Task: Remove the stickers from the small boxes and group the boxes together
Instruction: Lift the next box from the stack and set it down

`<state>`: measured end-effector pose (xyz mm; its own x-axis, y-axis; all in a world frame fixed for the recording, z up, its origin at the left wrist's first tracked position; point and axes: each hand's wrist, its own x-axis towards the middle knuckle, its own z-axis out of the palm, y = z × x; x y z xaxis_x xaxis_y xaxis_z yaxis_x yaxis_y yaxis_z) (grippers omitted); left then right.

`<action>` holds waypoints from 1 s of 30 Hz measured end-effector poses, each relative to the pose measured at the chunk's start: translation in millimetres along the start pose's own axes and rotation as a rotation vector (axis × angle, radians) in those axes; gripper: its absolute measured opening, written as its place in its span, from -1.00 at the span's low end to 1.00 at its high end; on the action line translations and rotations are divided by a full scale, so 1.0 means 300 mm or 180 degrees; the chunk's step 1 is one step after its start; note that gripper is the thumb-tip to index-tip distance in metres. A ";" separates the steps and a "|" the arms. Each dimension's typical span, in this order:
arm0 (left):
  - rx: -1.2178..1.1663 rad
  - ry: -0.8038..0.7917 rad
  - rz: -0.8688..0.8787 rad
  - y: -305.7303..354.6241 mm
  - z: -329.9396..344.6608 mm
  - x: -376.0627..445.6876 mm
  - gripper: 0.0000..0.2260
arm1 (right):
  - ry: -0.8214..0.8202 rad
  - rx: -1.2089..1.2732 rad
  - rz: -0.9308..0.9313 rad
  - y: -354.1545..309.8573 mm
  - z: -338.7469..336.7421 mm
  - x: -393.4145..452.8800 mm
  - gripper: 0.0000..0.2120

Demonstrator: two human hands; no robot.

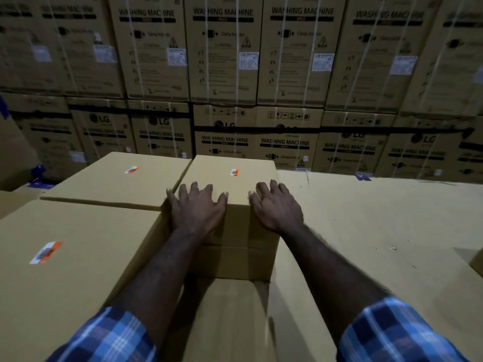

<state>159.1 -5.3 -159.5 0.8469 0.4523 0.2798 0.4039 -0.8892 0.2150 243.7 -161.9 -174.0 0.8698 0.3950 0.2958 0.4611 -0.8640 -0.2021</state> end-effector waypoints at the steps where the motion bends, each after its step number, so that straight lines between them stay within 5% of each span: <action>1: 0.0015 0.0035 -0.0026 -0.002 -0.004 0.010 -0.45 | 0.0020 0.0028 0.0002 0.009 -0.003 0.000 -0.48; 9: -0.0595 0.0461 -0.0038 0.059 -0.063 0.036 -0.48 | 0.0002 0.0773 0.0266 0.170 -0.020 -0.018 -0.47; 18: -0.1777 0.0231 -0.0012 0.119 -0.086 0.059 -0.41 | 0.0465 0.2190 0.1144 0.216 -0.015 -0.059 -0.49; 30: -0.2298 0.0502 0.0113 0.212 -0.265 -0.009 -0.43 | 0.1079 0.1908 0.0926 0.221 -0.350 -0.102 -0.50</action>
<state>154.9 -57.8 -72.1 0.7735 0.4771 0.4173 0.0031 -0.6612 0.7502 229.3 -264.0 -98.5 0.9141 -0.0252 0.4048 0.3218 -0.5624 -0.7617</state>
